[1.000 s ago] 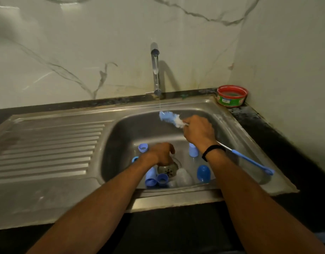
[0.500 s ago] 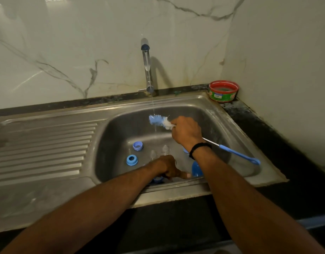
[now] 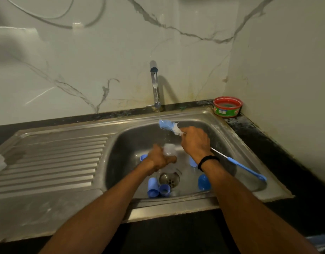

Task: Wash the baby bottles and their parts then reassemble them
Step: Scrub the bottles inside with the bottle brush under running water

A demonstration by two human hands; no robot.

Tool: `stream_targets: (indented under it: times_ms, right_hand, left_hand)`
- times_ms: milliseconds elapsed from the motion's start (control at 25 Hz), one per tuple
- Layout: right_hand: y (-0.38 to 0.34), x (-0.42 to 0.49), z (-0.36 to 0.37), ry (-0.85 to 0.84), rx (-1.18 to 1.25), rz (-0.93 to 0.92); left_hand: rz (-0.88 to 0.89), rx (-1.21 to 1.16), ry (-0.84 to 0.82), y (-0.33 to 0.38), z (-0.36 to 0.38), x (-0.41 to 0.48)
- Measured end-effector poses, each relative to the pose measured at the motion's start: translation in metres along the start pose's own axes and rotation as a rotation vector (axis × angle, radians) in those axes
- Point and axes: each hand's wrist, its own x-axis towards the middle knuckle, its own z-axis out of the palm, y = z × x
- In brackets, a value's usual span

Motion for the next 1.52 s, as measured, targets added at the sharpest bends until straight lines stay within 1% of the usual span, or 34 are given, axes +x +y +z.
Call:
stream_targets:
  times_ms: [80,120,160,240,280,360,520,640,680,760,920,1120,1400,1520]
  right_hand:
    - [0.001,0.000,-0.003,0.020,0.038,0.024]
    - [0.001,0.001,-0.002,0.019,0.053,0.040]
    - [-0.001,0.004,-0.001,0.016,0.062,0.050]
    - [-0.005,0.015,0.005,0.014,0.064,0.052]
    - [-0.010,0.021,0.008,0.022,0.064,0.049]
    - [-0.018,0.029,0.014,0.038,0.062,0.037]
    - [-0.012,0.035,0.016,0.099,0.038,0.017]
    - [-0.004,0.041,0.009,0.164,-0.016,-0.044]
    - [-0.004,0.043,0.007,0.172,-0.040,-0.063]
    - [-0.005,0.045,0.004,0.187,-0.055,-0.082]
    - [0.001,0.049,0.000,0.211,-0.068,-0.073]
    - [0.005,0.051,-0.004,0.254,-0.058,-0.026]
    - [0.004,0.052,-0.001,0.207,-0.051,-0.039]
    - [0.006,0.051,-0.003,0.242,-0.099,0.014]
  left_hand:
    - [0.049,-0.242,0.180,-0.003,-0.027,0.008]
    - [0.052,-0.388,0.245,-0.005,-0.036,0.012]
    - [0.041,-0.539,0.289,-0.005,-0.043,0.014]
    - [0.032,-0.779,0.291,-0.006,-0.050,0.020]
    - [0.038,-0.845,0.272,-0.006,-0.052,0.023]
    - [0.050,-0.897,0.265,-0.009,-0.056,0.031]
    - [-0.016,-1.066,0.298,-0.016,-0.069,0.043]
    - [-0.042,-1.116,0.397,-0.020,-0.071,0.048]
    - [-0.037,-1.144,0.408,-0.019,-0.072,0.047]
    - [-0.019,-1.196,0.389,-0.018,-0.075,0.045]
    - [0.009,-1.185,0.382,-0.018,-0.071,0.045]
    - [-0.003,-1.211,0.449,-0.021,-0.068,0.050]
    - [0.008,-1.236,0.434,-0.020,-0.064,0.052]
    - [0.006,-1.246,0.409,-0.018,-0.060,0.054]
